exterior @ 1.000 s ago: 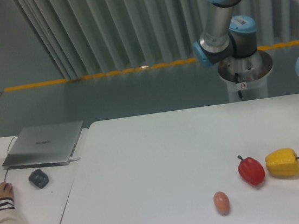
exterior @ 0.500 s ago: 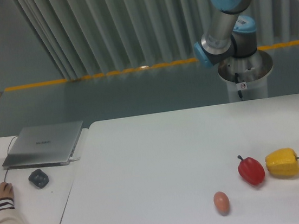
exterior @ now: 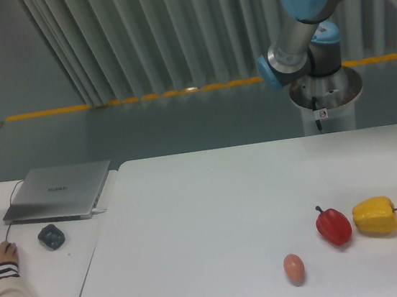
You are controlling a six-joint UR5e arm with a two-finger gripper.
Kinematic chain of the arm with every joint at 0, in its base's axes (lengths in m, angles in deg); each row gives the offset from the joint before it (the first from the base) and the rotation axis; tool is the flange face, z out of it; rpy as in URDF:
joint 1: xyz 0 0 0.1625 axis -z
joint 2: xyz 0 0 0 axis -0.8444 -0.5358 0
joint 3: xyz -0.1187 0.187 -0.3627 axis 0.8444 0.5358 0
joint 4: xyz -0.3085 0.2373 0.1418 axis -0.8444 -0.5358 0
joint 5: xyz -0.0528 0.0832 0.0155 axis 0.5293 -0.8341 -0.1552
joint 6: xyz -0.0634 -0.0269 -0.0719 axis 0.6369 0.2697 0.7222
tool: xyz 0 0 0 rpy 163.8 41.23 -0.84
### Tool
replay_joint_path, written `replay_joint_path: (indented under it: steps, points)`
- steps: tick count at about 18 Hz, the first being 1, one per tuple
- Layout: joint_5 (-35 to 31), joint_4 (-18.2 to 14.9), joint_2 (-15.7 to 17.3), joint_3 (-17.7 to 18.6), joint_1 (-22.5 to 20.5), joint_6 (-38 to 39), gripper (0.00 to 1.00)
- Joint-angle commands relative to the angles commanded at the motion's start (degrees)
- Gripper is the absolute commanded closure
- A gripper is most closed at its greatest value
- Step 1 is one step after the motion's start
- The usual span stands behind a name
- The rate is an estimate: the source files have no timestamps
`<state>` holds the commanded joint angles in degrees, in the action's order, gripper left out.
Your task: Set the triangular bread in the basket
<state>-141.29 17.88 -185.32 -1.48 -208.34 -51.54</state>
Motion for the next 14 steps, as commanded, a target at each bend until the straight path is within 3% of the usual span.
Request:
replay_joint_path:
  steps: [2, 3, 5, 6, 8, 14]
  points:
    - [0.0, 0.0, 0.1, 0.0, 0.0, -0.1, 0.0]
    - [0.0, 0.0, 0.2, 0.0, 0.0, -0.1, 0.07]
    - [0.0, -0.1, 0.4, 0.0, 0.0, -0.1, 0.44]
    - [0.0, -0.1, 0.7, 0.0, 0.0, -0.1, 0.74]
    - [0.4, -0.2, 1.7, 0.0, 0.0, -0.1, 0.97]
    - [4.7, -0.3, 6.1, 1.7, 0.0, 0.5, 1.0]
